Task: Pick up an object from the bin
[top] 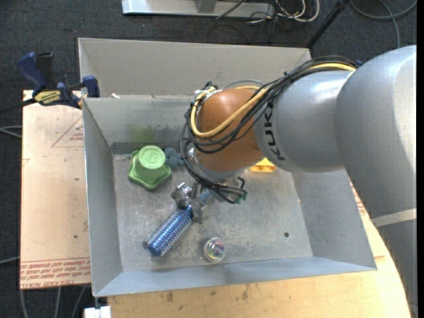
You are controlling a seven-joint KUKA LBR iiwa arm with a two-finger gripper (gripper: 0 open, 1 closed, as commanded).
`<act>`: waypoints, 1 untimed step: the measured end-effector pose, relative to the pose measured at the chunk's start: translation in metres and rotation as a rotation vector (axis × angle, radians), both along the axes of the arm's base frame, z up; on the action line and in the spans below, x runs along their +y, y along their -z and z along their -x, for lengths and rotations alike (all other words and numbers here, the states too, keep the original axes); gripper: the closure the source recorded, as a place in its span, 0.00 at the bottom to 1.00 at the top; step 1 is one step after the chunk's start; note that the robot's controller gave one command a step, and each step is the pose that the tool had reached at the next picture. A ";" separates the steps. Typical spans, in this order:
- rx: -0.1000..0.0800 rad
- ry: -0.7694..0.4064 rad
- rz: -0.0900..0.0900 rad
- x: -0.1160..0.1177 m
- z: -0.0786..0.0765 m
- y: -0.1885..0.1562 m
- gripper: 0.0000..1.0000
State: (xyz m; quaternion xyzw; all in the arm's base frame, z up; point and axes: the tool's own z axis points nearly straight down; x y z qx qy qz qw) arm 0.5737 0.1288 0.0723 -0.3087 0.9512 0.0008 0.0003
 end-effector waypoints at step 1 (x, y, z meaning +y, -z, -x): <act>-0.010 0.019 -0.001 -0.018 0.008 -0.174 1.00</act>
Offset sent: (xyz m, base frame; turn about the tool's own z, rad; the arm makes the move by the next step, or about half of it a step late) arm -0.0097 -0.0177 0.1698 0.0150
